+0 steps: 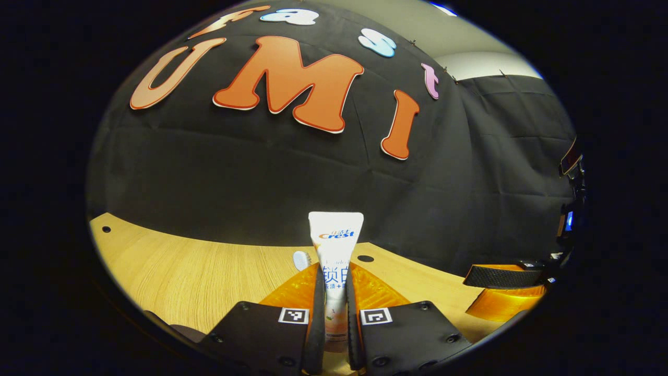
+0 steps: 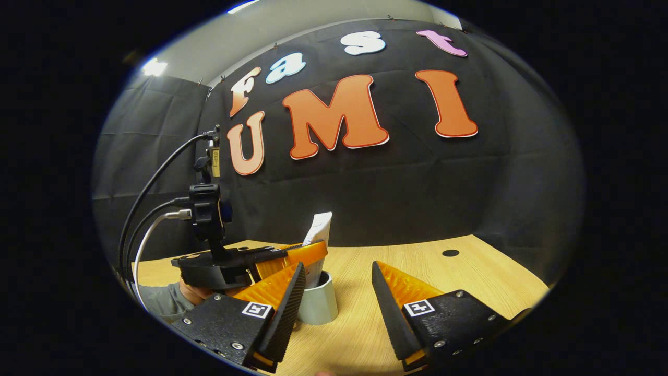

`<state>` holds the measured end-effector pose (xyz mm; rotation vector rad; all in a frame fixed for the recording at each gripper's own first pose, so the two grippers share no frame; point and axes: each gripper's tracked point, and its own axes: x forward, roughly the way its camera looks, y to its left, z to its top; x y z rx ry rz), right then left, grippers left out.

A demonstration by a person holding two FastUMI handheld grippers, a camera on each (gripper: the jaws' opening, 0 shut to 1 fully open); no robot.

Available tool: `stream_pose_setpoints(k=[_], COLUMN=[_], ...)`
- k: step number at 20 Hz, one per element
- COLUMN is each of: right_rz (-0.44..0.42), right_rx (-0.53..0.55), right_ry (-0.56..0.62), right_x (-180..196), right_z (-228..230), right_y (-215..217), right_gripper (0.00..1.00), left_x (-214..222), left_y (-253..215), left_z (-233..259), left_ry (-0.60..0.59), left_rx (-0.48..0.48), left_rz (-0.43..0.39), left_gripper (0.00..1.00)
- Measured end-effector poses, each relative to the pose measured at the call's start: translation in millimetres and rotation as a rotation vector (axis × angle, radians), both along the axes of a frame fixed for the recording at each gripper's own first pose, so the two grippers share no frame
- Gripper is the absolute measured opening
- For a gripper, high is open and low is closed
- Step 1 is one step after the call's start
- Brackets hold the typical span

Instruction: Put the toothbrush and toothpaste on the desktop into the cup, then pick up the cup and place it on the coaster on the desktop.

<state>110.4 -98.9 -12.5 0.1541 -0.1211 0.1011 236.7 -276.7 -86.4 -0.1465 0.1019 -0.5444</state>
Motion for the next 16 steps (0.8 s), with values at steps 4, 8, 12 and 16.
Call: stream_pose_setpoints(k=[4,8,12,16], right_rz=[0.006,0.003,-0.016,-0.016], right_rx=[-0.015,-0.029,-0.048,-0.079], right_ry=[-0.002,-0.003,-0.005,0.001], right_x=[-3.7,-6.3,-9.5,-13.1], right_z=[1.8,3.5,5.1,5.8], right_y=[5.6,7.8,7.3,12.8], right_gripper=[0.77,0.77,0.77,0.77], left_x=[-9.0,-19.1,-28.0,-37.8], left_y=[8.5,9.4,18.5,24.8], left_z=[-1.2,-2.5,-5.6,-7.2], left_ry=[-0.005,0.004,-0.007,0.009], left_rx=[0.026,0.039,0.075,0.092], left_rz=[0.017,0.004,0.02,0.017], left_gripper=[0.22,0.26,0.3,0.35])
